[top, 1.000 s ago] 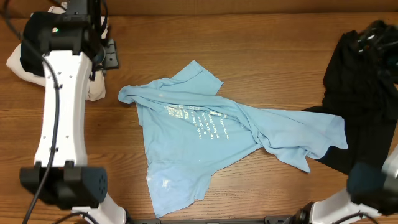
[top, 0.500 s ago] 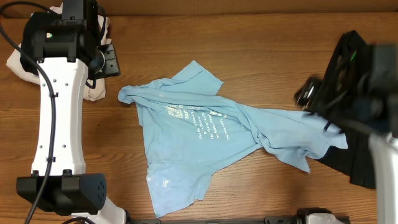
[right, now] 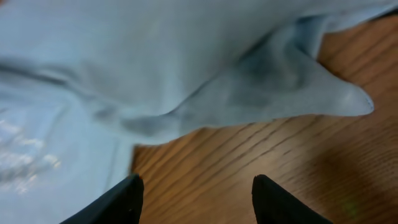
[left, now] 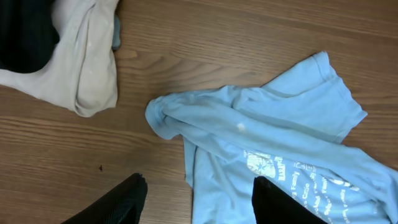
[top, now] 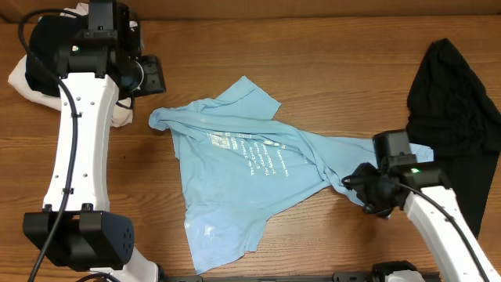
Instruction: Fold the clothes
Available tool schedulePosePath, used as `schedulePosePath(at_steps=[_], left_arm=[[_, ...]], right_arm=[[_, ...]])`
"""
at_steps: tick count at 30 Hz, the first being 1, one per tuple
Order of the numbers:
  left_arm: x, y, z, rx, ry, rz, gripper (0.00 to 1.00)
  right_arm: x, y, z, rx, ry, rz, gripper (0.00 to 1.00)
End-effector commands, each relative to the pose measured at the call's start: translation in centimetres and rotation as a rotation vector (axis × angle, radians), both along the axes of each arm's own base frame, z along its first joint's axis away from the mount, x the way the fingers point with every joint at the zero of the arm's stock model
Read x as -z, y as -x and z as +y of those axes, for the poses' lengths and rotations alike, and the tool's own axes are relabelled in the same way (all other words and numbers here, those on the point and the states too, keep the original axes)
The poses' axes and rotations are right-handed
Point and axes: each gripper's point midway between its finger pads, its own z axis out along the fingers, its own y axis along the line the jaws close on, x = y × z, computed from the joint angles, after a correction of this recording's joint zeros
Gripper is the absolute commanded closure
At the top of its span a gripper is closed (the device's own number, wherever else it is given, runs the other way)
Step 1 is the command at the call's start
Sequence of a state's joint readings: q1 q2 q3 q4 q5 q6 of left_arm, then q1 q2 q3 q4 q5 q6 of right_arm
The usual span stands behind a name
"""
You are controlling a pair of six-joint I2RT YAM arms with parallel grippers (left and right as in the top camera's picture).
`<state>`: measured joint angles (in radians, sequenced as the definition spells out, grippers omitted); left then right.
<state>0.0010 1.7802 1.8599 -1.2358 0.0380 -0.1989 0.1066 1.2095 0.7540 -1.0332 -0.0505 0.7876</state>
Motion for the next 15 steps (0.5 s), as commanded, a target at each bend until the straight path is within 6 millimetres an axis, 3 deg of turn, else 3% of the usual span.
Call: schedulePosePath(at_steps=[1, 6, 9, 15], left_arm=[[0.2, 0.1, -0.2, 0.041, 0.004, 0.0, 0.42], [0.6, 0.1, 0.1, 0.035, -0.014, 0.008, 0.41], [0.8, 0.0, 0.1, 0.035, -0.014, 0.007, 0.41], [0.8, -0.1, 0.3, 0.035, -0.023, 0.003, 0.4]], right_arm=[[1.9, 0.9, -2.0, 0.116, 0.108, 0.052, 0.44], [4.4, 1.2, -2.7, 0.123, 0.155, 0.092, 0.45], [4.9, 0.8, -2.5, 0.122, 0.148, 0.092, 0.46], [5.8, 0.5, -2.5, 0.118, 0.152, 0.114, 0.6]])
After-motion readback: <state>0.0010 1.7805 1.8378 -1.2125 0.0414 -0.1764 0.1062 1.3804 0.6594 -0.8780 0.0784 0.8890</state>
